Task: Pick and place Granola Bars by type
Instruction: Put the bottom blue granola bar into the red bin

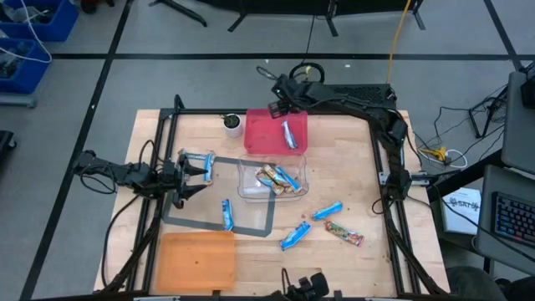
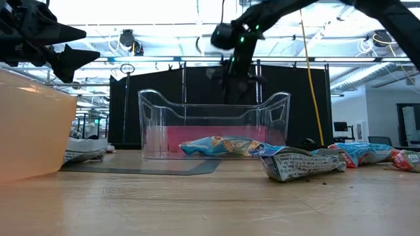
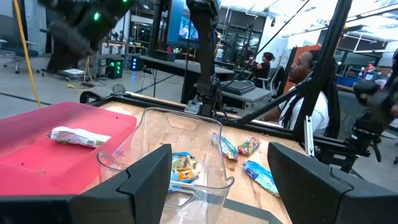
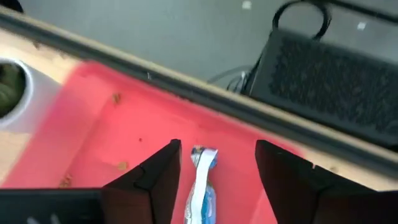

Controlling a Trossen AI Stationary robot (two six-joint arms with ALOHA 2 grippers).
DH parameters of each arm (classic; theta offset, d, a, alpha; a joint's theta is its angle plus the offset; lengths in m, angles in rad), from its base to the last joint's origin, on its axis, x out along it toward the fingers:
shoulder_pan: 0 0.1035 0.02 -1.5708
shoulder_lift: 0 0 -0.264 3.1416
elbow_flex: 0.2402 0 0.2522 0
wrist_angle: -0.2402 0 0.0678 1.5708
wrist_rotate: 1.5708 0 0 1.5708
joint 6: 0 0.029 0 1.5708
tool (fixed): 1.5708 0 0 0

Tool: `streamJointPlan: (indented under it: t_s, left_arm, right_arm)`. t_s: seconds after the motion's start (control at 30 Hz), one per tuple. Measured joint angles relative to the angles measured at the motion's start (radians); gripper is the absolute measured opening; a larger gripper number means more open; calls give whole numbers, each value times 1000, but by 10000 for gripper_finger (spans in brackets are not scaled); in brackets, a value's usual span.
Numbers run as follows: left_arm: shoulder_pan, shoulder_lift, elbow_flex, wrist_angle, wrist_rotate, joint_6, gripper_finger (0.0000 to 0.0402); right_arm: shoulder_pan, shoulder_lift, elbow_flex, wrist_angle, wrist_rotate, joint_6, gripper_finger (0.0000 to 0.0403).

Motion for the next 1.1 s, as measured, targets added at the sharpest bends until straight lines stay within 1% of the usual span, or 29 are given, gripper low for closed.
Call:
streamJointPlan:
  t_s: [0.17, 0.33, 0.43, 0.5, 0.6, 0.77, 0.87, 1.0, 1.1]
  left_arm:
    - [0, 0, 0, 0, 0, 0, 269]
    - [0, 0, 0, 0, 0, 0, 269]
    - [0, 0, 0, 0, 0, 0, 269]
    - [0, 0, 0, 0, 0, 0, 269]
    - [0, 0, 0, 0, 0, 0, 269]
    - [0, 0, 0, 0, 0, 0, 269]
    - [0, 0, 0, 0, 0, 0, 269]
    - [0, 0, 0, 0, 0, 0, 269]
    - [0, 0, 0, 0, 0, 0, 269]
  right_arm:
    - [18, -91, 0, 4, 34, -60, 226]
    - [45, -177, 0, 1, 39, -124, 242]
    - [65, -230, 0, 4, 30, -196, 250]
    - [85, -266, 0, 15, 15, -270, 255]
    - [126, -319, 0, 52, -28, -423, 262]
    - [204, -417, 0, 137, -38, -661, 276]
    - [235, -472, 0, 168, -138, -751, 286]
    - [259, -522, 0, 172, -311, -855, 297]
    - [261, -552, 0, 171, -438, -886, 299]
